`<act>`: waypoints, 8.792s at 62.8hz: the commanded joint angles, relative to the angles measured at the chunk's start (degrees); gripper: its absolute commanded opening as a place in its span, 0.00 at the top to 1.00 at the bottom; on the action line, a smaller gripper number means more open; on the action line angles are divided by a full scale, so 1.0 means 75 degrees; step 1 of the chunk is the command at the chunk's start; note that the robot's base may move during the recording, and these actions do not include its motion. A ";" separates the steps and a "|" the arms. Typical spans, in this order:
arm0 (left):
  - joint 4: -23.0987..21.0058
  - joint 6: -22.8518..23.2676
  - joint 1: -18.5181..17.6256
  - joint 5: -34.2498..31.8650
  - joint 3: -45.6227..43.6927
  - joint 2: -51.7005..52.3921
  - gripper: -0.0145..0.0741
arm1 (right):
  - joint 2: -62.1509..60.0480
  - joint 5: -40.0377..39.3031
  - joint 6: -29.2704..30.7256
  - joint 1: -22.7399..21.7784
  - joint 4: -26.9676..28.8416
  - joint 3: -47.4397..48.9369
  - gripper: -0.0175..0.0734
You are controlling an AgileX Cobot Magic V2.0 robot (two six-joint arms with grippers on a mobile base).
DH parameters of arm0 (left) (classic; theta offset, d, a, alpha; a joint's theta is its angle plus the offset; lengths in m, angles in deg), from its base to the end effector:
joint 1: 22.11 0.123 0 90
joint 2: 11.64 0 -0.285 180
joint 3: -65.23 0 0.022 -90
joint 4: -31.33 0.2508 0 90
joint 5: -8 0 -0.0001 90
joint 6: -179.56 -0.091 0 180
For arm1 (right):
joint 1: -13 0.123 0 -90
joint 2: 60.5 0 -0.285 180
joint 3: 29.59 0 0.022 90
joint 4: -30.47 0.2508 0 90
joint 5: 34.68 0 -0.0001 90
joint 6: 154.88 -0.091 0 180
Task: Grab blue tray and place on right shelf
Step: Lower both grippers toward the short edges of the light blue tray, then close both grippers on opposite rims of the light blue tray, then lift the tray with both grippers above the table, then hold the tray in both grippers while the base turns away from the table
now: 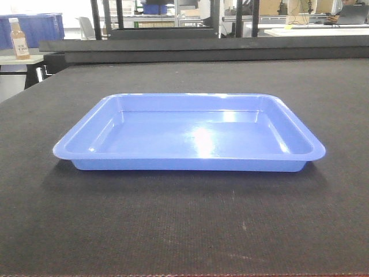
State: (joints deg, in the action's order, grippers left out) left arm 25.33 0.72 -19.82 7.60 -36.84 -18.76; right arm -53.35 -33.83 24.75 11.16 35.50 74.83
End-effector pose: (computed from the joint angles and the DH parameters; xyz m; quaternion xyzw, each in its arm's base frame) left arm 0.0557 0.0023 0.2103 -0.0557 0.6710 -0.0312 0.7387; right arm 0.0536 -0.0016 0.2221 0.0416 0.6651 0.0236 0.7452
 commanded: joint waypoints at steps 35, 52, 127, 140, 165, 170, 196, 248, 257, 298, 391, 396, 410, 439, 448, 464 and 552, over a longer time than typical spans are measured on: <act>-0.0162 -0.0055 -0.0658 0.4214 -0.6475 -0.4331 0.42 | 0.3546 0.1494 0.0003 0.0395 0.0089 0.5180 0.21; -0.2557 -0.2366 -0.1912 0.4295 -0.7165 -0.6151 0.40 | 0.5330 0.2785 0.0003 0.1836 0.0240 0.6090 0.13; 0.0254 0.0918 -0.3254 0.8178 -1.3073 -1.4361 0.40 | 1.3149 0.6515 -0.2474 0.2678 -0.1428 1.1032 0.13; 0.0263 0.1162 -0.3238 0.8132 -1.3073 -1.4793 0.40 | 1.3679 0.6271 -0.2480 0.2646 -0.1422 1.1022 0.13; 0.0263 0.1173 -0.3238 0.8033 -1.3073 -1.5186 0.41 | 1.4349 0.5942 -0.2480 0.2617 -0.1422 1.1024 0.13; 0.0263 0.1173 -0.3238 0.8033 -1.3073 -1.5186 0.41 | 1.4450 0.5942 -0.2480 0.2617 -0.1422 1.1024 0.13; 0.0187 0.1173 -0.3238 0.8033 -1.3073 -1.5186 0.53 | 1.4601 0.6024 -0.2480 0.2617 -0.1422 1.1024 0.57; 0.0861 0.1173 -0.3297 0.8918 -1.3084 -1.3021 0.88 | 1.1686 0.6912 -0.2480 0.2627 -0.1422 1.1024 0.75; 0.0866 0.1173 -0.3297 0.9386 -1.3084 -1.2080 0.88 | 1.0899 0.7541 -0.2480 0.2758 -0.1429 1.1024 0.75; 0.1128 0.1836 -0.4278 1.0278 -1.1693 -0.9523 0.88 | 0.8717 0.8843 -0.2480 0.3897 -0.1434 1.0639 0.75; 0.1094 0.1965 -0.4516 1.0278 -1.1499 -0.9462 0.89 | 0.8578 0.8889 -0.2480 0.3897 -0.1455 1.0639 0.75; 0.1094 0.1965 -0.4516 1.0278 -1.1499 -0.9462 0.89 | 0.8585 0.8889 -0.2480 0.3897 -0.1455 1.0639 0.75; 0.1057 0.1965 -0.4516 1.0278 -1.1499 -0.9462 0.89 | 0.8585 0.8889 -0.2480 0.3897 -0.1455 1.0639 0.75; 0.0683 0.1965 -0.4516 1.0278 -1.1499 -0.9462 0.89 | 0.8585 0.8889 -0.2480 0.3897 -0.1455 1.0639 0.75; 0.0683 0.1965 -0.4516 1.0278 -1.1499 -0.9462 0.89 | 0.8585 0.8889 -0.2480 0.3897 -0.1455 1.0639 0.75; 0.0683 0.1965 -0.4516 1.0278 -1.1499 -0.9462 0.89 | 0.8585 0.8889 -0.2480 0.3897 -0.1455 1.0639 0.75; 0.0541 0.1965 -0.4516 1.0278 -1.1499 -0.9462 0.89 | 0.8585 0.8889 -0.2480 0.3897 -0.1455 1.0639 0.75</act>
State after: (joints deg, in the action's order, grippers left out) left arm 28.38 16.86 -53.30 79.02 -121.67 -91.20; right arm 12.31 35.89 4.41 40.52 26.72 153.11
